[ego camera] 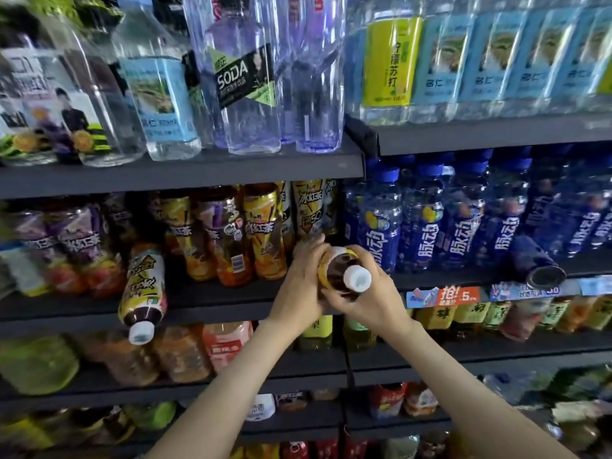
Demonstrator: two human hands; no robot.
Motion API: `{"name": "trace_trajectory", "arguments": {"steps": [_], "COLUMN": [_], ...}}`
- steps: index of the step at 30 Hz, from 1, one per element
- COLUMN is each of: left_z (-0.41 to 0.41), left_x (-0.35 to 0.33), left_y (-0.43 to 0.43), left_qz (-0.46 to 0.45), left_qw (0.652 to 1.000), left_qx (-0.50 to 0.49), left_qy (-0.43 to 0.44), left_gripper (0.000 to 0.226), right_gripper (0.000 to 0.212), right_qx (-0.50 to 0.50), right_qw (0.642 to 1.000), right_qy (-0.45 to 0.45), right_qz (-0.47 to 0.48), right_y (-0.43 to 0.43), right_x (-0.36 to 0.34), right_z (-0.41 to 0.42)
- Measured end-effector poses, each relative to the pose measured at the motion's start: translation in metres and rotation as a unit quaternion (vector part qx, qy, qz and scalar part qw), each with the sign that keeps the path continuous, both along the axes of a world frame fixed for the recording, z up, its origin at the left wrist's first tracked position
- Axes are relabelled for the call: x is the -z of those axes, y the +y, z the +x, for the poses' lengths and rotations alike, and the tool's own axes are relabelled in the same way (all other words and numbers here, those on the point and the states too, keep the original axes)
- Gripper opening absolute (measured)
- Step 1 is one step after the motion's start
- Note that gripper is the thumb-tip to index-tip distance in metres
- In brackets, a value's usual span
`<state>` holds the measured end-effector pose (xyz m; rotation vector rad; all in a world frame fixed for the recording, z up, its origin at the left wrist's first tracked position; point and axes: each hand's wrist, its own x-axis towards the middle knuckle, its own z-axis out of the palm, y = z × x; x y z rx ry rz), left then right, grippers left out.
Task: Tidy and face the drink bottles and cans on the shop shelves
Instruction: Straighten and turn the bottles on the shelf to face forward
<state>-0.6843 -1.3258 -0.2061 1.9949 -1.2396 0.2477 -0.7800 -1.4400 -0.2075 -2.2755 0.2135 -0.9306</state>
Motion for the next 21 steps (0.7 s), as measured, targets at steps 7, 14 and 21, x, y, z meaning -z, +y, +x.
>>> {"name": "trace_trajectory", "arguments": {"steps": [7, 14, 21], "left_z": [0.010, 0.021, 0.022], "left_x": [-0.038, -0.042, -0.024], "left_y": [-0.022, -0.035, -0.046], "left_qz": [-0.128, -0.090, -0.139], "left_qw": [0.982, 0.977, 0.973], "left_qx": [-0.081, -0.128, -0.109], "left_qy": [0.114, 0.145, 0.147], "left_gripper": [0.063, 0.051, 0.065], "right_gripper": [0.070, 0.061, 0.049], "right_qx": [-0.008, -0.011, -0.017], "right_qw": [0.991, 0.993, 0.995], "right_qy": [-0.046, -0.010, 0.010], "right_qz": [0.127, 0.114, 0.093], "right_y": [0.005, -0.004, -0.017], "right_x": [-0.042, -0.036, -0.026], "right_z": [0.026, 0.050, 0.029]}}
